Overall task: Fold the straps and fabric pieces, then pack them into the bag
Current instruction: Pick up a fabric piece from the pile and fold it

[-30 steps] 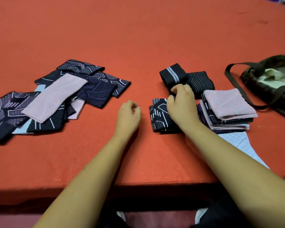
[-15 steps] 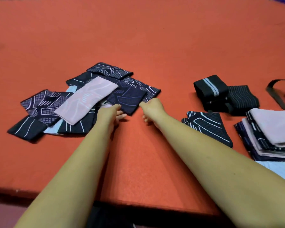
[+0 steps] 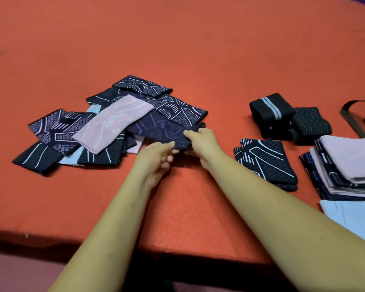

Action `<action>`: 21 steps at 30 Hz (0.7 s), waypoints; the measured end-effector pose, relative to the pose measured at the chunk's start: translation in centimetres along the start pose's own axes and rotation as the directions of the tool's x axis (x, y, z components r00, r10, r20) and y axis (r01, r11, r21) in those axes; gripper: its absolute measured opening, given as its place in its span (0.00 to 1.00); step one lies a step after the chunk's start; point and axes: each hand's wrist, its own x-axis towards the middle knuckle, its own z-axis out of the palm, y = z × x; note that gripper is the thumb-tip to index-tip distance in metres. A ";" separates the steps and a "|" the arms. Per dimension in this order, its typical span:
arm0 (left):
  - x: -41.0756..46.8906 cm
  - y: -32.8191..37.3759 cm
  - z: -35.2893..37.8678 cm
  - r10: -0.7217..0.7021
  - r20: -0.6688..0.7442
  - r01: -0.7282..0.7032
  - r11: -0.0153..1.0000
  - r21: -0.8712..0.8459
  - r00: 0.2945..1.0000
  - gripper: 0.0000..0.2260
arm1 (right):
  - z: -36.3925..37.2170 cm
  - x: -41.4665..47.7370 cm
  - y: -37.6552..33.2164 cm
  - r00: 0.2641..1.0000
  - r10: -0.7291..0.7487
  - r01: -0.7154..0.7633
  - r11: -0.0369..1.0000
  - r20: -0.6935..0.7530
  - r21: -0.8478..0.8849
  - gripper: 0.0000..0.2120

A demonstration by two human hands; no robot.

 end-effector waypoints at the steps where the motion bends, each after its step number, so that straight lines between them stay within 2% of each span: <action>1: -1.0 -0.6 0.1 -0.011 0.011 0.011 0.999 -0.033 1.000 0.07 | -0.3 -0.8 0.1 1.000 -0.022 0.022 0.999 0.003 0.037 0.03; 4: -3.2 -2.0 0.3 -0.029 0.047 0.041 0.960 -0.277 0.998 0.03 | -1.6 -3.6 0.5 0.994 -0.092 0.089 0.995 0.064 0.044 0.11; 7: -4.6 -2.6 0.9 -0.033 0.081 0.069 0.867 -0.494 0.996 0.14 | -3.6 -7.2 0.1 0.976 -0.162 0.168 0.985 0.149 -0.031 0.12; 9: -5.3 -2.9 1.3 -0.044 0.060 0.070 0.832 -0.551 0.997 0.17 | -4.9 -9.1 0.0 0.969 -0.166 0.156 0.986 0.183 0.065 0.10; 11: -6.0 -3.4 1.5 -0.066 0.028 0.070 0.802 -0.594 0.997 0.16 | -6.0 -10.9 -0.4 0.982 -0.111 0.068 0.962 0.151 0.263 0.02; 13: -7.0 -3.9 1.6 -0.044 -0.025 0.017 0.753 -0.658 0.999 0.15 | -7.1 -12.4 -0.5 0.989 -0.077 0.026 0.931 0.126 0.365 0.04; 15: -7.9 -4.7 1.3 0.023 -0.091 -0.082 0.682 -0.727 0.996 0.18 | -8.1 -13.2 0.1 0.995 -0.056 0.026 0.943 0.080 0.332 0.03; 17: -8.8 -5.3 1.1 0.073 -0.130 -0.146 0.659 -0.738 0.989 0.20 | -9.0 -13.7 1.1 0.999 -0.051 0.048 0.968 0.009 0.247 0.06; 20: -10.0 -6.0 1.0 0.150 -0.152 -0.213 0.701 -0.681 0.977 0.18 | -9.9 -14.2 2.7 0.997 -0.064 0.066 0.995 -0.033 0.070 0.08; 21: -10.4 -6.2 0.8 0.149 -0.179 -0.230 0.730 -0.644 0.973 0.16 | -10.1 -14.3 3.2 0.995 -0.073 0.073 0.997 -0.062 0.000 0.11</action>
